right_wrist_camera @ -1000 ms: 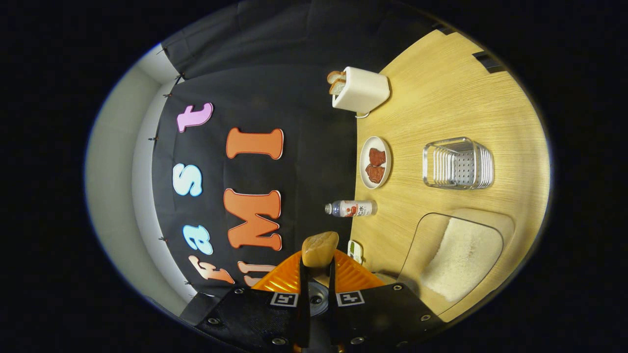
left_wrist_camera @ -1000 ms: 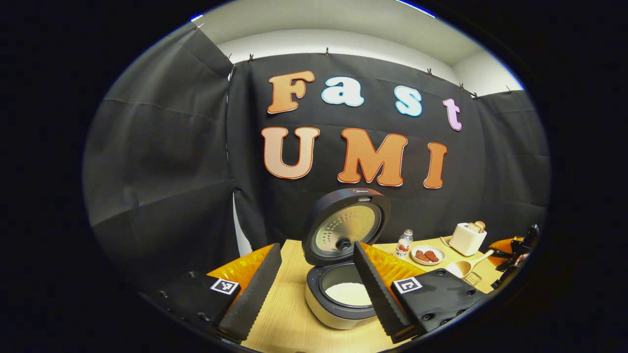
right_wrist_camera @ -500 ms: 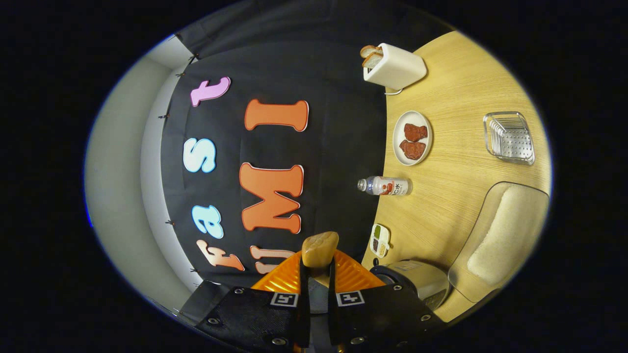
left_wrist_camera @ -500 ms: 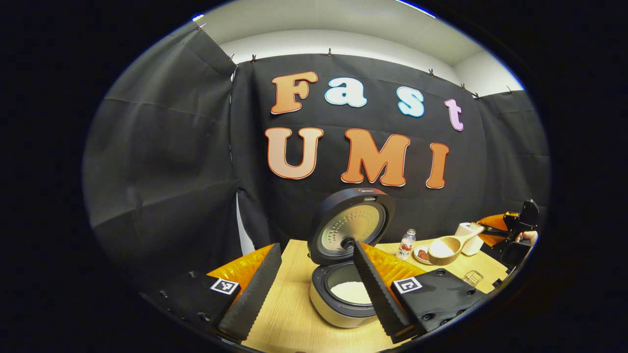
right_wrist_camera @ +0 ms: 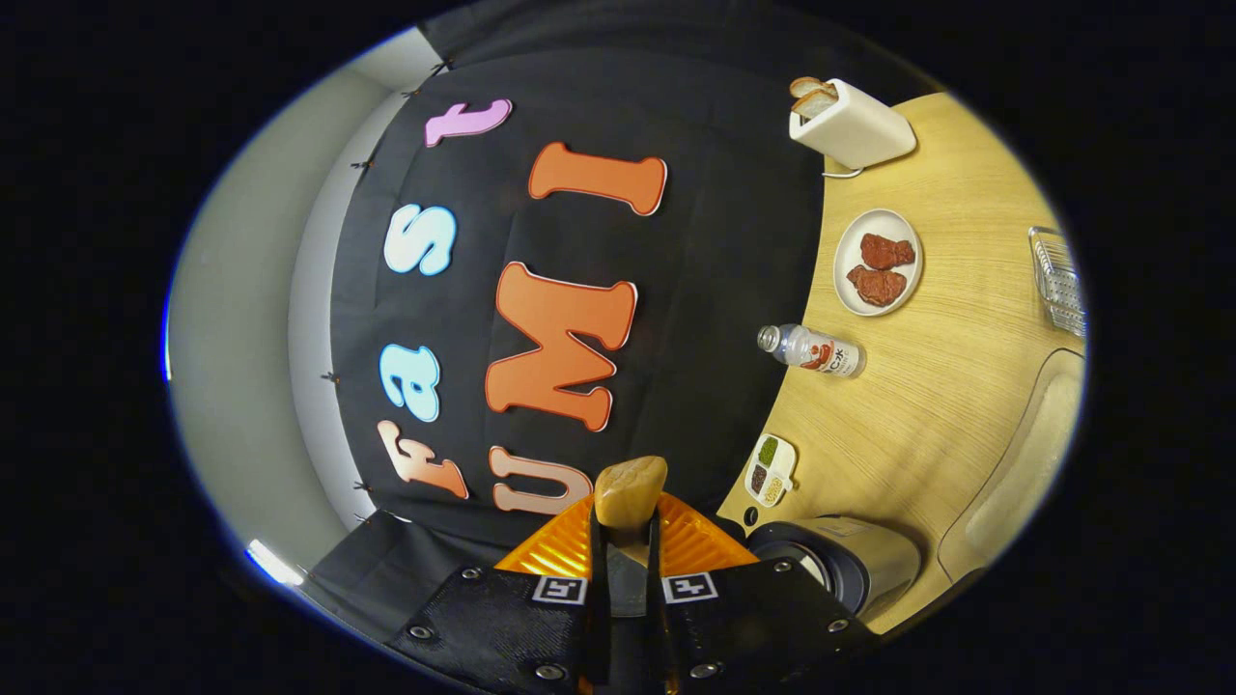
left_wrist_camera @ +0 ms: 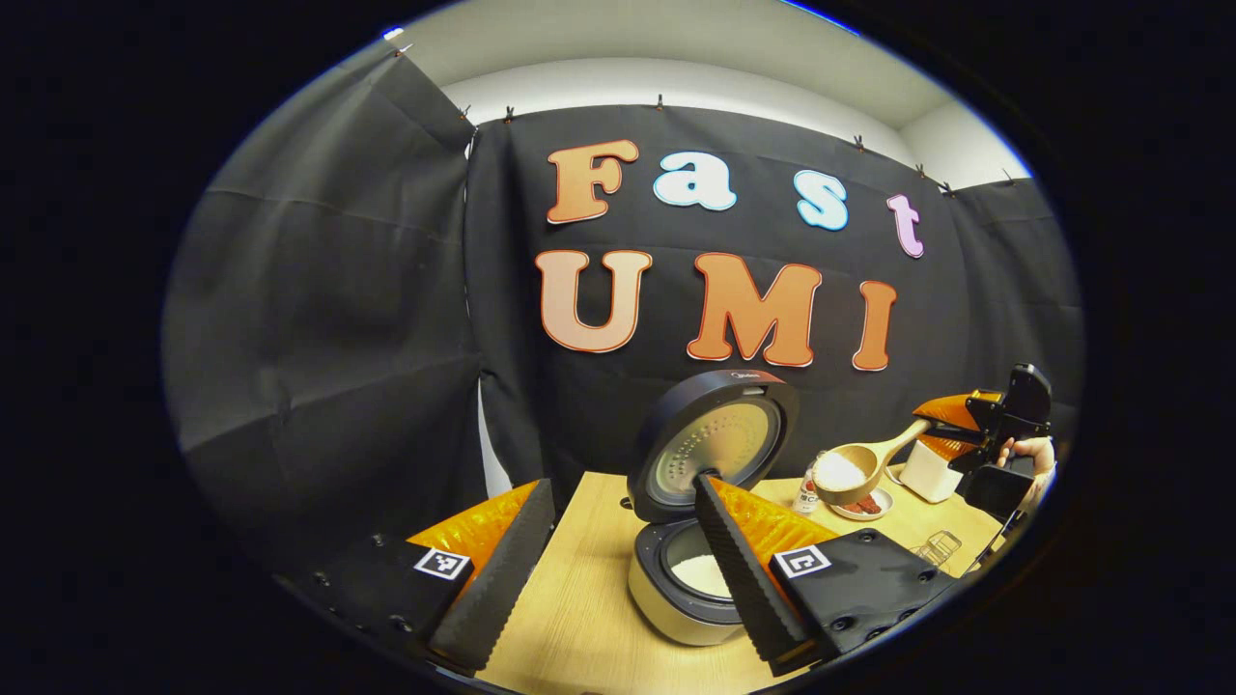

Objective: Close the left gripper, press the button to open the rice cooker; take a wooden spoon from the chopstick holder with the right hand, scoop a spoonful of rice and pour it into the rice cooker, then put the wooden spoon back into the chopstick holder.

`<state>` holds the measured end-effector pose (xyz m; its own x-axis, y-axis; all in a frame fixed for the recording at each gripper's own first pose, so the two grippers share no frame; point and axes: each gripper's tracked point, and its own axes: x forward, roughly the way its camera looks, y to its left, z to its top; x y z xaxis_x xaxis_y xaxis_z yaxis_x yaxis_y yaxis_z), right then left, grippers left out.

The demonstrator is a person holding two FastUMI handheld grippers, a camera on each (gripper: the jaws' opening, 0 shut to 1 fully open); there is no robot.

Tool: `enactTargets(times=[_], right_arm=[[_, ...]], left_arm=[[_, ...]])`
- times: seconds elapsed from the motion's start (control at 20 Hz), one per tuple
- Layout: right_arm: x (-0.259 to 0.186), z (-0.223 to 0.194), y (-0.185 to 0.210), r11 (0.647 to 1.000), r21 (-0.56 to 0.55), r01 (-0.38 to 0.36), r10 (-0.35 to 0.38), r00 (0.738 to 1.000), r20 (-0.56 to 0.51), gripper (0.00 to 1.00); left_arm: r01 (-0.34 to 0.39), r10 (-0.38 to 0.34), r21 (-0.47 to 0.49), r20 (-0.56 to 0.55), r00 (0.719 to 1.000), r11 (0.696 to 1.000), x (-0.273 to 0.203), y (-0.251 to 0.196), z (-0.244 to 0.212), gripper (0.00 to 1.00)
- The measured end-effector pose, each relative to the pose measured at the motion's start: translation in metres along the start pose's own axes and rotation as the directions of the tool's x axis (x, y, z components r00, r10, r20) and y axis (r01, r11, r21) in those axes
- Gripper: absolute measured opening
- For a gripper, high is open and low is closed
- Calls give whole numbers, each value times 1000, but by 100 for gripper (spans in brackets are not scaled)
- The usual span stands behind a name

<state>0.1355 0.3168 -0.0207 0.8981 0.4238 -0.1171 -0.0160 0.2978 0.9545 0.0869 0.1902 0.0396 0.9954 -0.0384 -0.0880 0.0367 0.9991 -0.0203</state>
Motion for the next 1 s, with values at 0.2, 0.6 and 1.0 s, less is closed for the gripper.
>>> enactTargets(times=[0.2,0.6,1.0], right_arm=[[13,-12,8,997,-81,-13,13,1000,-4,14],[22,-24,21,986,-162,-36,35,999,-10,14],[24,-30,34,963,-265,-56,56,998,-8,14]], left_arm=[[-8,8,-8,-10,1000,1000,5,11,-4,99],[-21,20,-10,-5,1000,1000,8,28,-5,99],[-11,11,-8,8,1000,1000,6,29,1,99]])
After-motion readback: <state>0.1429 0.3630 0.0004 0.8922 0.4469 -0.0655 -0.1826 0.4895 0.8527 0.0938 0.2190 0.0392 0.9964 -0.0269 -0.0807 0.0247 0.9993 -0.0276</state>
